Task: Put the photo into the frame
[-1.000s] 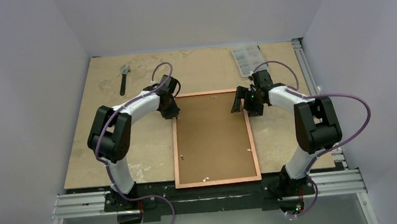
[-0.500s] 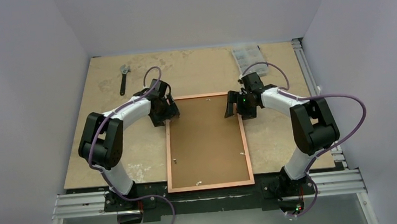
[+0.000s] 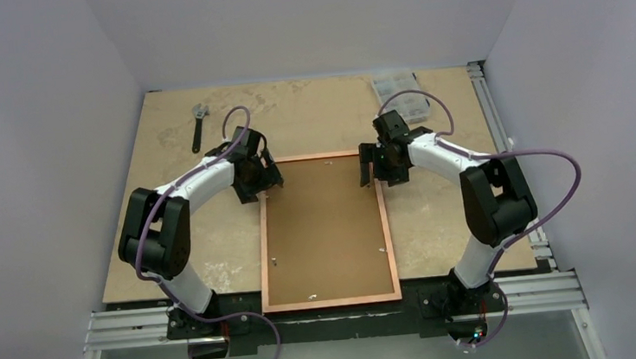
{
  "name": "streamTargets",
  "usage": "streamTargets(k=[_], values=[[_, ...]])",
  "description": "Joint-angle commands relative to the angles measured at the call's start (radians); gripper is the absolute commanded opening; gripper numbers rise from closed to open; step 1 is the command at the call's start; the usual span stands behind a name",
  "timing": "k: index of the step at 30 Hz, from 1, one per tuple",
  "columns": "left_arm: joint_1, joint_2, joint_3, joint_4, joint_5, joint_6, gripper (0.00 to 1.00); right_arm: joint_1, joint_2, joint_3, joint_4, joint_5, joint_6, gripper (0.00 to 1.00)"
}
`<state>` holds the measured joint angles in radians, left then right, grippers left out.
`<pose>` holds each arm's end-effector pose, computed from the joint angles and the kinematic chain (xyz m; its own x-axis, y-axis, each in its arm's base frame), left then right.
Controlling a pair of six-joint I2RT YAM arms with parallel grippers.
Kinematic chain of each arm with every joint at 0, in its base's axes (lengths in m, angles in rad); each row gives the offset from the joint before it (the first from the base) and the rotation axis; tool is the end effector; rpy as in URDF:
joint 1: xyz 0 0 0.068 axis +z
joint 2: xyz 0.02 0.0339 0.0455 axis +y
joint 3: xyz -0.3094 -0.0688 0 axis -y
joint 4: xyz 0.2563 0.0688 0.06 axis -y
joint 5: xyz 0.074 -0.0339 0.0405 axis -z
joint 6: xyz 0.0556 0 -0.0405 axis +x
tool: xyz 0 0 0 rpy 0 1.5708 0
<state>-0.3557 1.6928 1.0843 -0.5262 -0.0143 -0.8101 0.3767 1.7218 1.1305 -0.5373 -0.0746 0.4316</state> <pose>0.3349 -0.1236 0.2059 -0.8339 -0.4628 -0.3006 -0.3793 0.8763 -0.2970 0.3408 0.1393 0.2093 -0.9292 0.0810 -0.3605 -0.0086 0.9707 0.2402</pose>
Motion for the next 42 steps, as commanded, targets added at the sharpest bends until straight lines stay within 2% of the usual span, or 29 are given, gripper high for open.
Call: streamTargets(k=[1,7,12,15,18,20,22,28,29,33,40,42], values=[[0.007,-0.029,-0.001,-0.003,0.000,0.021,0.77,0.006,0.029,0.041,-0.037,0.097,-0.032,0.75],[0.007,-0.019,0.003,-0.003,0.005,0.024,0.76,0.032,0.064,0.026,-0.010,0.077,-0.026,0.69],[0.007,-0.020,0.005,-0.009,0.002,0.029,0.76,0.039,0.083,0.028,-0.009,0.127,-0.027,0.60],[0.006,-0.023,0.007,-0.016,-0.006,0.028,0.75,0.040,0.084,0.021,0.014,0.149,-0.019,0.43],[0.006,-0.033,0.005,-0.018,-0.011,0.028,0.75,0.041,0.092,0.020,0.037,0.151,-0.002,0.18],[0.007,-0.038,0.004,-0.020,-0.013,0.033,0.75,0.041,0.098,0.019,0.050,0.136,0.011,0.07],[0.007,-0.042,0.004,-0.023,-0.015,0.036,0.75,0.039,0.100,0.020,0.057,0.119,0.021,0.00],[0.006,-0.040,0.005,-0.027,-0.015,0.040,0.75,0.040,0.076,0.017,0.052,0.100,0.007,0.00],[0.006,-0.038,0.005,-0.029,-0.014,0.040,0.75,0.041,0.066,0.012,0.051,0.099,0.005,0.03],[0.007,-0.032,0.006,-0.027,-0.010,0.040,0.75,0.040,0.012,-0.009,0.052,0.087,-0.003,0.31],[0.007,-0.017,0.012,-0.031,-0.004,0.041,0.74,0.040,-0.028,0.002,0.050,0.083,-0.002,0.37],[0.007,-0.014,0.014,-0.033,-0.003,0.042,0.74,0.040,-0.017,0.012,0.052,0.078,-0.006,0.42]])
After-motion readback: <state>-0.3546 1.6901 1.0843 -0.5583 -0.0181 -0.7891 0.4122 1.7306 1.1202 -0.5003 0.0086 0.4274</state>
